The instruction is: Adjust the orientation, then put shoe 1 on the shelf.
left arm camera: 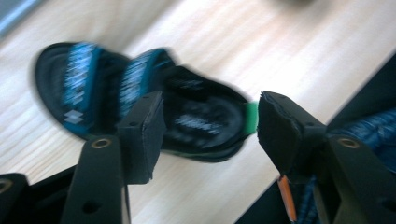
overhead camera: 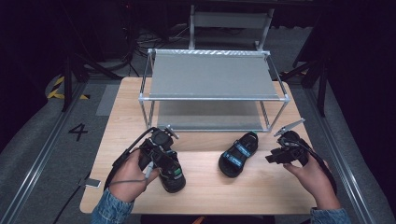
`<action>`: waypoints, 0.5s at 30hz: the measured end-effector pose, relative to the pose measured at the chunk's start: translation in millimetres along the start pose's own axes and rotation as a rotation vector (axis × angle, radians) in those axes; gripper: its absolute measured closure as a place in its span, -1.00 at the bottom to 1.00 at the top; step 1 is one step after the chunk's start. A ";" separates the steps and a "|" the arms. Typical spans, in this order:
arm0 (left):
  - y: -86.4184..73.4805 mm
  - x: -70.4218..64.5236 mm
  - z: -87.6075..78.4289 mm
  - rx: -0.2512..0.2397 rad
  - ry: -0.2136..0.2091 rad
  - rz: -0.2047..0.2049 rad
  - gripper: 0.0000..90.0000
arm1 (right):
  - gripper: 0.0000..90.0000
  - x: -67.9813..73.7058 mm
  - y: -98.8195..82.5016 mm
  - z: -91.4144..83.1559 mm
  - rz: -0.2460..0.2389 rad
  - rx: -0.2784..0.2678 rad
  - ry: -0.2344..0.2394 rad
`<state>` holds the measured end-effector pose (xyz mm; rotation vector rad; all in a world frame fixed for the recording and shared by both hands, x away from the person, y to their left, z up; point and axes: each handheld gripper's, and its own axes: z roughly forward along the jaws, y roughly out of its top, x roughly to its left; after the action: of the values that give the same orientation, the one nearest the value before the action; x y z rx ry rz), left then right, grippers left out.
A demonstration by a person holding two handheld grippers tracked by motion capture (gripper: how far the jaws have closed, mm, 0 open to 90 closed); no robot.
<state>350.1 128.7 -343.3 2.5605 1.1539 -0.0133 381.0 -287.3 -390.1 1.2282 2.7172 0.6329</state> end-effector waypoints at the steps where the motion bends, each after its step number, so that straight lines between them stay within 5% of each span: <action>1: -0.6 2.8 0.1 -0.003 0.012 -0.010 -0.09 | 0.32 -0.3 -0.4 -0.5 0.005 0.001 0.003; 4: -1.8 16.0 5.4 -0.002 0.014 -0.061 -0.05 | 0.32 -0.8 -0.8 -0.8 0.010 -0.002 0.004; 12: 0.3 30.2 30.0 0.024 0.040 -0.076 -0.03 | 0.30 -0.4 -0.6 0.0 0.005 -0.002 0.006; 15: 1.1 33.9 38.9 0.039 0.015 -0.086 0.14 | 0.30 -1.3 -1.8 -0.3 0.006 -0.005 0.005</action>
<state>378.6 140.8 -384.6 2.5469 1.2815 -0.0372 380.5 -289.4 -390.7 1.2353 2.7157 0.6444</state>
